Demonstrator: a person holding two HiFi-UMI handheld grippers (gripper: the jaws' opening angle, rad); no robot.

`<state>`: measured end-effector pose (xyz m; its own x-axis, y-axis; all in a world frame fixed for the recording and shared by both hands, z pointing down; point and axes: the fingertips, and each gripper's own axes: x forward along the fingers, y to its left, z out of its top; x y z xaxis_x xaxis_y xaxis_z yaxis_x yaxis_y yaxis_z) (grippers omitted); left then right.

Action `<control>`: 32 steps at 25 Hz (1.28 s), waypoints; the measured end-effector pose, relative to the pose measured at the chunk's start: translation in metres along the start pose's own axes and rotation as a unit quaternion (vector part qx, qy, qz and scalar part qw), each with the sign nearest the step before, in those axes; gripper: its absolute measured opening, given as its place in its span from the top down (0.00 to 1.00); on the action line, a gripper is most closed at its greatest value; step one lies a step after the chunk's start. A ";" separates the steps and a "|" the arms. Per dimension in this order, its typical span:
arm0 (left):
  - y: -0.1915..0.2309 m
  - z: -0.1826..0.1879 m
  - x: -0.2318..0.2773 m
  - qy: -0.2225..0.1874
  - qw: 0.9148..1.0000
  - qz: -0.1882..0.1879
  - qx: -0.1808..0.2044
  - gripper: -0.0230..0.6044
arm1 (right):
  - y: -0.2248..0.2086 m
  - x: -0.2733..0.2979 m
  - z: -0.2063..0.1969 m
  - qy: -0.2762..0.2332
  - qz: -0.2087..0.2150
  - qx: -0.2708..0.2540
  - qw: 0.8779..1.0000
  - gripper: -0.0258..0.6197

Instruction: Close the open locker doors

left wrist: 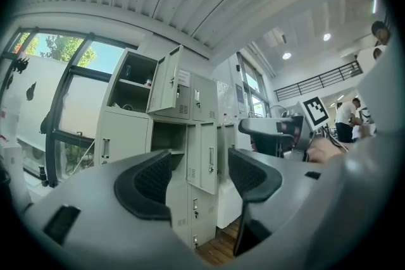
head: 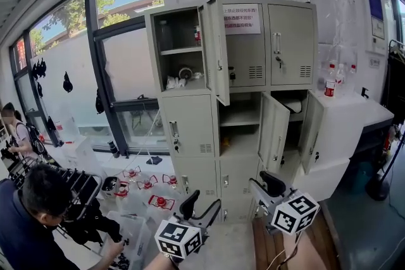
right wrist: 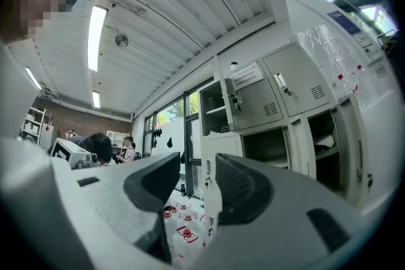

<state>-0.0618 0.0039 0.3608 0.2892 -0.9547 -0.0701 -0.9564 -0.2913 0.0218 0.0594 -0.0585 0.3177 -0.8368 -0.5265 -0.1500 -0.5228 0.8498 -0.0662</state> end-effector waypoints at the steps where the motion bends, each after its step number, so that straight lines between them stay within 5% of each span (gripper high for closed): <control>1: 0.009 0.002 0.002 -0.001 1.000 -0.003 0.000 0.53 | 0.001 0.010 0.002 -0.002 -0.002 -0.001 1.000 0.71; 20: 0.107 0.043 0.035 -0.037 0.998 -0.051 0.002 0.53 | -0.017 0.127 0.054 -0.040 -0.044 -0.009 0.998 0.71; 32: 0.121 0.082 0.114 -0.066 0.997 -0.031 0.035 0.53 | -0.077 0.200 0.103 -0.054 -0.006 -0.031 0.998 0.71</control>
<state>-0.1478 -0.1357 0.2737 0.3452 -0.9172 -0.1991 -0.9384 -0.3411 -0.0554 -0.0507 -0.2268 0.1915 -0.8095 -0.5288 -0.2551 -0.5451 0.8383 -0.0077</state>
